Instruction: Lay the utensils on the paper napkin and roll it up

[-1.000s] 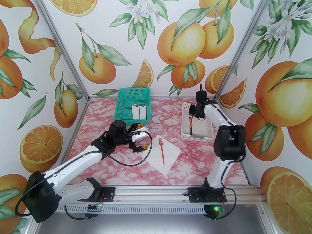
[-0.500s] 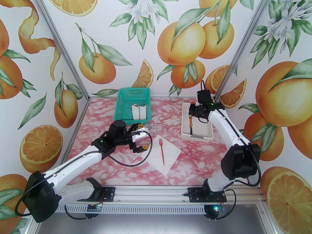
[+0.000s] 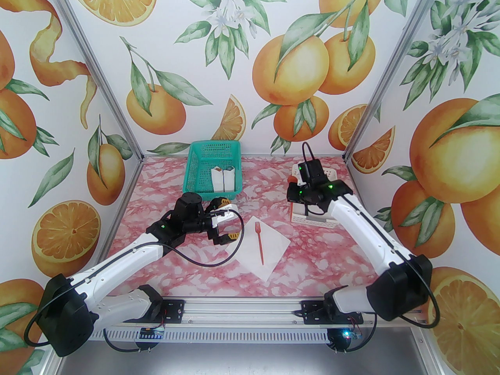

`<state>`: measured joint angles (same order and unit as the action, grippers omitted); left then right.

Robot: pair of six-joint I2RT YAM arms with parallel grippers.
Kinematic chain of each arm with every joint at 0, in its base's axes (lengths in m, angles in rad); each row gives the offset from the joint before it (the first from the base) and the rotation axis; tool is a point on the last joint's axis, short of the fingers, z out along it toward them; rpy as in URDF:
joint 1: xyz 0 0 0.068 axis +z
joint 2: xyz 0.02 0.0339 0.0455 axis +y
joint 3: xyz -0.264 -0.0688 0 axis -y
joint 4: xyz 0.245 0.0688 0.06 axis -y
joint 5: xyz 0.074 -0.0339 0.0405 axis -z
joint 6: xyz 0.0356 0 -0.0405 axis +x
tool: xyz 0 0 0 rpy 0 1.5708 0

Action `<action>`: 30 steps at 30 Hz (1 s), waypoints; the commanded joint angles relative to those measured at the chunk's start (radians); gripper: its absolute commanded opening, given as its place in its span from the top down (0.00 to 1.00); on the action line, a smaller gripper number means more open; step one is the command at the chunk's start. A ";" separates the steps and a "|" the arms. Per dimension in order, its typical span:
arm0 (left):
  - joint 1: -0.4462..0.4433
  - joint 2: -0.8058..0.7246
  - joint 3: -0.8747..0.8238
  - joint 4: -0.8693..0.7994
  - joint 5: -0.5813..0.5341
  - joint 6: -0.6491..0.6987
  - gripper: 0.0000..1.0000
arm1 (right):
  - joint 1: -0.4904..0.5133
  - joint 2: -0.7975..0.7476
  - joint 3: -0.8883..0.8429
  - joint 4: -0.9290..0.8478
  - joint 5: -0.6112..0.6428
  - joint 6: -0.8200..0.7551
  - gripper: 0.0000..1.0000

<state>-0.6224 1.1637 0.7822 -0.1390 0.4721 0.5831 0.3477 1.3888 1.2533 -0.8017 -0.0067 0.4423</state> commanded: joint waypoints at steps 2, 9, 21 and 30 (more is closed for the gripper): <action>-0.003 -0.001 0.038 0.010 0.018 0.009 0.00 | 0.064 -0.058 -0.080 0.048 -0.007 0.077 0.85; -0.003 -0.012 0.038 0.007 0.011 0.009 0.00 | 0.144 -0.080 -0.153 0.075 -0.015 0.117 0.85; -0.005 -0.018 0.037 0.006 0.010 0.012 0.00 | 0.228 -0.084 -0.261 0.145 -0.066 0.163 0.85; -0.007 -0.016 0.037 0.003 0.009 0.016 0.00 | 0.273 -0.026 -0.332 0.254 -0.108 0.175 0.85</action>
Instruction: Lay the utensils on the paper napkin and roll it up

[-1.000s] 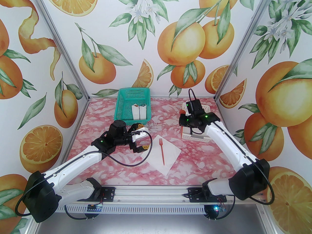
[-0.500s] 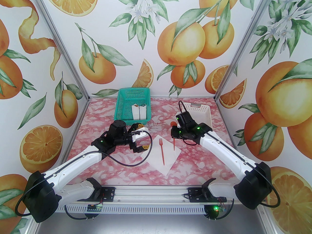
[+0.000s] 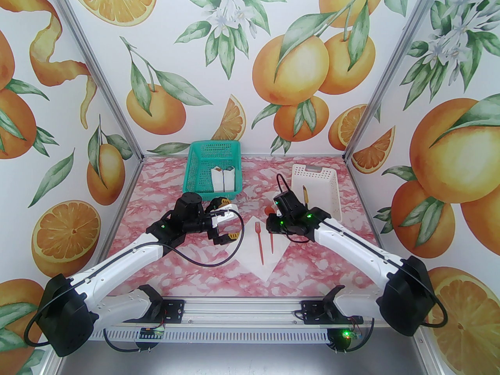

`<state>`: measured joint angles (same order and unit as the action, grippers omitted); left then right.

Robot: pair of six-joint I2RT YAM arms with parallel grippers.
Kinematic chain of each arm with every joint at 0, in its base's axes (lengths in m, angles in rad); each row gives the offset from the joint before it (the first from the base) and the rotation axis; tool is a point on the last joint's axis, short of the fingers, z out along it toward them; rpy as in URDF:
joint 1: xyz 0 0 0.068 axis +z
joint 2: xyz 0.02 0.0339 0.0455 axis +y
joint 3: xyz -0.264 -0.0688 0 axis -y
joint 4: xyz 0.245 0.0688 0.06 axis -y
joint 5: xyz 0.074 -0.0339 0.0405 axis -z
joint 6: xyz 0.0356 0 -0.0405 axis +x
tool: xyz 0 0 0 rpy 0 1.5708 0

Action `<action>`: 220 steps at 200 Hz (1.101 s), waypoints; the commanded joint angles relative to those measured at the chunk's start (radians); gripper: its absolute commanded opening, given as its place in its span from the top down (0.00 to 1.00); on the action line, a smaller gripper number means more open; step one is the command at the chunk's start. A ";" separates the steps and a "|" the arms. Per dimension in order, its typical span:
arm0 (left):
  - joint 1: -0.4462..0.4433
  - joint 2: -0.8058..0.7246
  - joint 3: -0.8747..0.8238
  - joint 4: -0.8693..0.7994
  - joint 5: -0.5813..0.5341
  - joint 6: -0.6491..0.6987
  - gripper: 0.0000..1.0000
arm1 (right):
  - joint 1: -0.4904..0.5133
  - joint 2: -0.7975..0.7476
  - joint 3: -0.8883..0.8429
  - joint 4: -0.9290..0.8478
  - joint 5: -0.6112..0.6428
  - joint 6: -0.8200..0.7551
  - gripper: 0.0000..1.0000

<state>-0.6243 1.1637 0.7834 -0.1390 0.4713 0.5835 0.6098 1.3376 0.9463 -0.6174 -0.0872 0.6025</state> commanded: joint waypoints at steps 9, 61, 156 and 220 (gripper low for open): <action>-0.005 -0.017 0.036 0.002 0.008 0.018 0.00 | 0.019 0.045 -0.035 0.088 -0.032 0.013 0.86; -0.005 -0.015 0.036 -0.001 0.005 0.021 0.00 | 0.034 0.120 -0.056 0.129 -0.045 0.008 0.85; -0.006 -0.009 0.035 -0.005 -0.002 0.027 0.00 | 0.036 0.210 -0.069 0.174 -0.042 0.002 0.85; -0.005 -0.004 0.034 -0.005 -0.001 0.028 0.00 | 0.035 0.252 -0.070 0.191 -0.048 -0.003 0.85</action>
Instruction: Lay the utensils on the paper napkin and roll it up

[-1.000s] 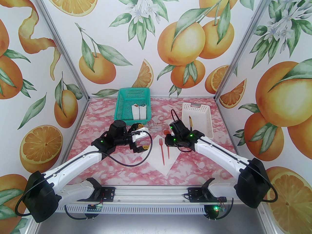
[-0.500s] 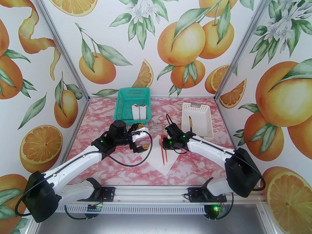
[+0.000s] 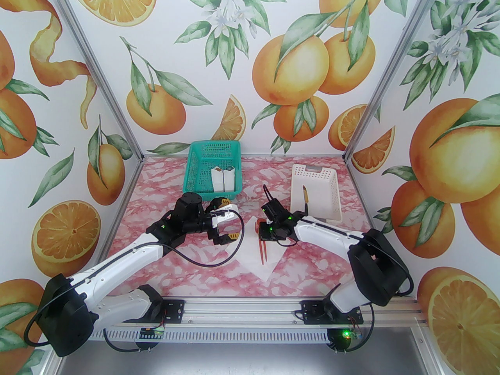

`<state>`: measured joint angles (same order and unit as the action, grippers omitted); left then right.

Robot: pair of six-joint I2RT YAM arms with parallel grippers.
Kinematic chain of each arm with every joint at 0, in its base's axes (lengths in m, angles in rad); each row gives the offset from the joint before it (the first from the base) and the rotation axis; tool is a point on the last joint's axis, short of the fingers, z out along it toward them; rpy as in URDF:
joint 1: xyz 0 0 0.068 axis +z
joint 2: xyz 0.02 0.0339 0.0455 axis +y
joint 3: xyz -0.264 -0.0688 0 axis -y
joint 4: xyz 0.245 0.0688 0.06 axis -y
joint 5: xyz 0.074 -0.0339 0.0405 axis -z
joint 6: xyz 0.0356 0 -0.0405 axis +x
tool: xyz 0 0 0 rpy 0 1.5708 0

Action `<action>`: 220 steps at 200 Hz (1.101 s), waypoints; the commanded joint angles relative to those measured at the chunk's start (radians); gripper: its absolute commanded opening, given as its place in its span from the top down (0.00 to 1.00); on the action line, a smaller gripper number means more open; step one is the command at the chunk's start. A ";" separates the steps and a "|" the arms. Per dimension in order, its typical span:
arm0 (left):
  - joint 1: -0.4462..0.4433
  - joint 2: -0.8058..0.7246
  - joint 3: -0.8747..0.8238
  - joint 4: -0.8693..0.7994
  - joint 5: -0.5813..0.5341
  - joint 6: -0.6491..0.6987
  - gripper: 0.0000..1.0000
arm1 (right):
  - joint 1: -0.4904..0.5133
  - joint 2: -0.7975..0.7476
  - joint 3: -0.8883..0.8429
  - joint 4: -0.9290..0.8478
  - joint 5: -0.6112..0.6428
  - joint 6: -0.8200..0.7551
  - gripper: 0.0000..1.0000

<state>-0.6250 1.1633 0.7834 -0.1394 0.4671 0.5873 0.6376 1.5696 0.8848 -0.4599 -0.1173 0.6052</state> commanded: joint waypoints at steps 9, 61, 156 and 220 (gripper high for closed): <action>-0.005 -0.002 0.034 -0.005 0.001 0.025 0.00 | 0.007 0.025 -0.009 0.035 -0.018 -0.005 0.85; -0.007 0.002 0.035 -0.008 0.002 0.026 0.00 | 0.008 0.049 -0.001 0.042 -0.018 -0.005 0.85; -0.007 0.004 0.035 -0.008 -0.001 0.029 0.00 | 0.007 0.079 -0.004 0.054 -0.010 0.000 0.85; -0.007 0.003 0.036 -0.012 -0.003 0.033 0.00 | 0.007 0.092 0.003 0.060 -0.012 0.005 0.84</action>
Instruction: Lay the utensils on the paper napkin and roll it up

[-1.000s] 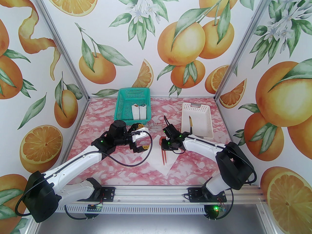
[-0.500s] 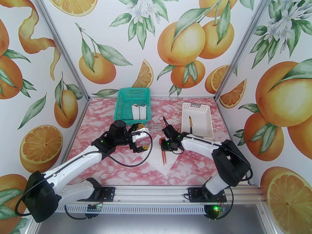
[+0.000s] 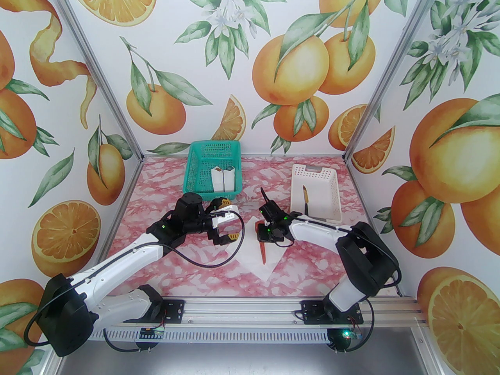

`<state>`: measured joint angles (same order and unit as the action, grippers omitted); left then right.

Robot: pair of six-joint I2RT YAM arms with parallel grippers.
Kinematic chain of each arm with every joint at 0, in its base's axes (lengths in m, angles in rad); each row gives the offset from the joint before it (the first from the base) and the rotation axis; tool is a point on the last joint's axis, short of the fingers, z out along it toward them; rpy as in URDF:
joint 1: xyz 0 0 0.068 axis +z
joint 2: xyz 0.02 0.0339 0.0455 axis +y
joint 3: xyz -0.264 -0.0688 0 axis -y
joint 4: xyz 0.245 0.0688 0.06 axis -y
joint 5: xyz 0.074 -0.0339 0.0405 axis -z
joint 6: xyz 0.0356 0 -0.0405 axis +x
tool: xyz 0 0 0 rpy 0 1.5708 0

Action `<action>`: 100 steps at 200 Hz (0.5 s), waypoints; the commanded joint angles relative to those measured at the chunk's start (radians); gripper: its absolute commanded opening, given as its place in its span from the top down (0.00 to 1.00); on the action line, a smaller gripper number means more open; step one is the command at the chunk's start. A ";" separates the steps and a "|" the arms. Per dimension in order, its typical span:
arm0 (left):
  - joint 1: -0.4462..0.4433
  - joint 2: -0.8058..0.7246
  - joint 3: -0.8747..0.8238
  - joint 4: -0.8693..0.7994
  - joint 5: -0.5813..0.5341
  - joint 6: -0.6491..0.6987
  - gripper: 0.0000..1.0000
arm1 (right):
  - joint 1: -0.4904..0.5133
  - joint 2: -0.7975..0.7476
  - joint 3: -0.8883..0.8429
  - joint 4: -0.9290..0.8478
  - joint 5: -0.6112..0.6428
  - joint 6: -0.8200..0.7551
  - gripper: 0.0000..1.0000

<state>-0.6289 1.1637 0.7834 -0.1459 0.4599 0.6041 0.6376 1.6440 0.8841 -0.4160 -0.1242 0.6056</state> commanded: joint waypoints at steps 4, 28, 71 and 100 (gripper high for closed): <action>-0.003 0.003 0.036 -0.006 0.004 0.016 0.00 | 0.007 0.017 0.004 0.017 -0.006 0.005 0.84; -0.003 0.002 0.036 -0.007 0.003 0.017 0.00 | 0.007 0.019 0.006 0.012 -0.006 0.006 0.82; -0.003 0.002 0.038 -0.009 0.004 0.017 0.00 | 0.007 0.000 0.007 -0.017 0.013 -0.005 0.80; -0.003 0.001 0.039 -0.010 0.005 0.017 0.00 | 0.007 -0.014 0.007 -0.027 0.018 -0.008 0.79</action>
<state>-0.6289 1.1637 0.7834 -0.1486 0.4553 0.6060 0.6376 1.6440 0.8841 -0.4194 -0.1234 0.6052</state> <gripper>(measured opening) 0.999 0.206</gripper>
